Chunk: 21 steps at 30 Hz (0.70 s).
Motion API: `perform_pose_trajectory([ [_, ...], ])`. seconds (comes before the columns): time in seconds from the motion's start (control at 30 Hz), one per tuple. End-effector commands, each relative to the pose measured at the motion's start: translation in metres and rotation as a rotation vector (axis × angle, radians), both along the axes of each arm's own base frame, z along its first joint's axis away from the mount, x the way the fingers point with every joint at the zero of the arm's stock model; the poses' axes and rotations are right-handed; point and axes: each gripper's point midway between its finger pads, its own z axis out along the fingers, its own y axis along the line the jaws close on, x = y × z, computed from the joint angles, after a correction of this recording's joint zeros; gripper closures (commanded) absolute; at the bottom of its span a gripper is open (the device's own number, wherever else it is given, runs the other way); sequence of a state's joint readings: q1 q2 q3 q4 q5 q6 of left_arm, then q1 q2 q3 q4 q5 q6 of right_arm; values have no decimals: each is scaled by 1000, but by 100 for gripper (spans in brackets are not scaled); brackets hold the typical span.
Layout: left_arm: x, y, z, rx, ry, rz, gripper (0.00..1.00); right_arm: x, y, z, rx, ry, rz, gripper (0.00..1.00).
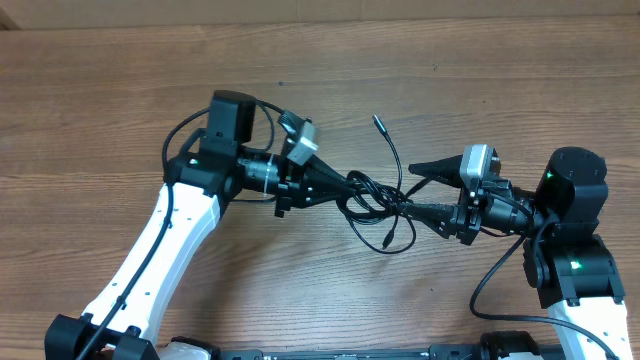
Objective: Untangle cables
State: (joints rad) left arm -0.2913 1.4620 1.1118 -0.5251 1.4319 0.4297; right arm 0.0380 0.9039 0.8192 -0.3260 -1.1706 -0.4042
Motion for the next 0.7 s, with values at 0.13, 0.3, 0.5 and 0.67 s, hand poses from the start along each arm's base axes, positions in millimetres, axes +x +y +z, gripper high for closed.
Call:
perform_pose_trajectory([
  [0.13,-1,-5,11,23,39,17,96,9,-4,1,-14,0,-55,47],
  [0.3,26,-12,-17,215,209,229,96,38,-16,-17,13,226,-227,50],
  [0.5,54,-17,-47,385,441,541,96,44,-12,-34,38,396,-238,51],
  [0.67,51,-28,-50,406,448,567,96,50,-16,-59,-13,485,-314,52],
])
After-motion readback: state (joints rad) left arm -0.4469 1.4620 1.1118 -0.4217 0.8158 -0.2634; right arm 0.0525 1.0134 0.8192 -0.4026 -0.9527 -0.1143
